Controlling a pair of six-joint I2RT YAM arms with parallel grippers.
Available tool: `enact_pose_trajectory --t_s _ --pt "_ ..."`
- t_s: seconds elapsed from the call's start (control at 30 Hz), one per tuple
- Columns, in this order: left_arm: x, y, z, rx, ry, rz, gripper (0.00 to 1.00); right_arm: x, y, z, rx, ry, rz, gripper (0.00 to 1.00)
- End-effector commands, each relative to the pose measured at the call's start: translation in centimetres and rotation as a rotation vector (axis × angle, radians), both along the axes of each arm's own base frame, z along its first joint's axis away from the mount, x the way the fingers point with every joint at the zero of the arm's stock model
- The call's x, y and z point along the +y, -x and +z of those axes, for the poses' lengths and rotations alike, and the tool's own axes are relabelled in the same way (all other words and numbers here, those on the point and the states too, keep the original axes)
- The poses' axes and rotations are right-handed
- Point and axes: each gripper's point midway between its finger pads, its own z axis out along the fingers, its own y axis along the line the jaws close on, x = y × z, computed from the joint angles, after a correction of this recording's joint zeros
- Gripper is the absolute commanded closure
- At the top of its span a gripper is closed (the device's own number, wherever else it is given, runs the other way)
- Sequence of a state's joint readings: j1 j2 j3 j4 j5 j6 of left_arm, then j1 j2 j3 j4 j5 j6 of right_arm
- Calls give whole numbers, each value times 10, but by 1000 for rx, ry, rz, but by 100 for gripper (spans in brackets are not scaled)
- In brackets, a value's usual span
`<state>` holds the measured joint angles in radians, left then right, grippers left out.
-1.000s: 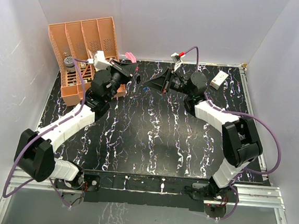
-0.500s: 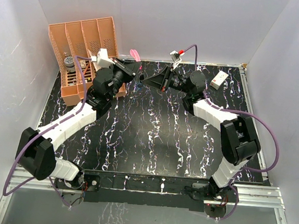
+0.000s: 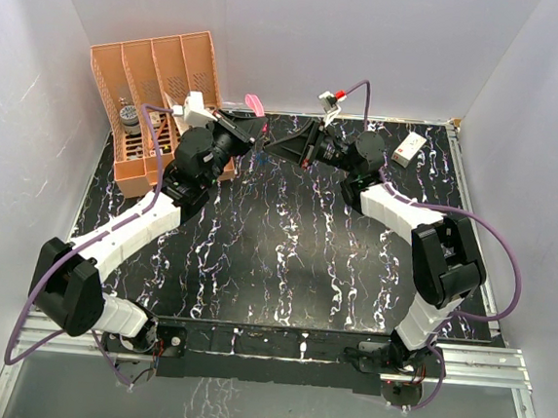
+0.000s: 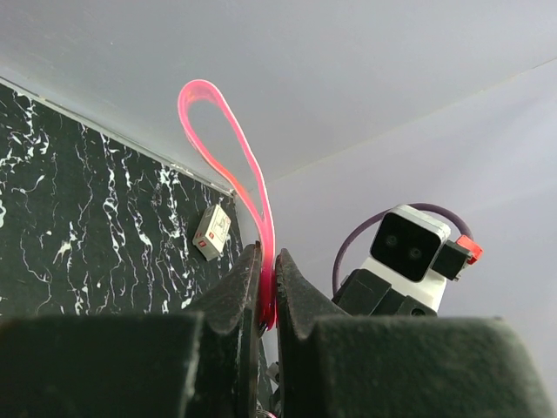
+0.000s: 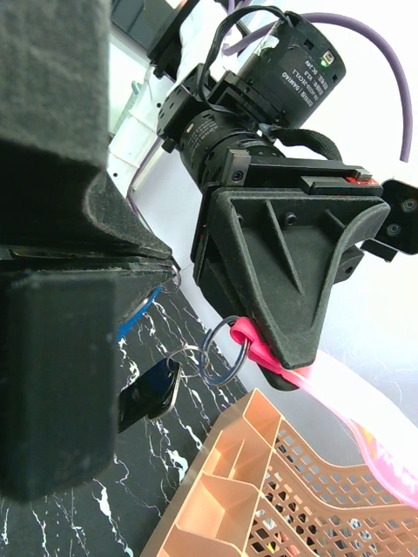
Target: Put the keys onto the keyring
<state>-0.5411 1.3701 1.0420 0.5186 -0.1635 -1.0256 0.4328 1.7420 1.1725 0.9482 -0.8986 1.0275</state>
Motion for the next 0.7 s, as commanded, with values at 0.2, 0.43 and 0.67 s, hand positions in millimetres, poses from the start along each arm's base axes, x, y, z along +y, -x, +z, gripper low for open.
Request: enact_pose_trajectory --t_s 0.2,0.43,0.67 --pt "-10 2 24 -49 33 -28 100 0 2 35 -102 -65 -17 100" --pt "-11 5 23 -46 33 -33 100 -1 -1 35 -92 -74 -34 100" --pt "-11 6 21 -43 33 -33 100 -1 -6 34 -78 -86 -63 100"
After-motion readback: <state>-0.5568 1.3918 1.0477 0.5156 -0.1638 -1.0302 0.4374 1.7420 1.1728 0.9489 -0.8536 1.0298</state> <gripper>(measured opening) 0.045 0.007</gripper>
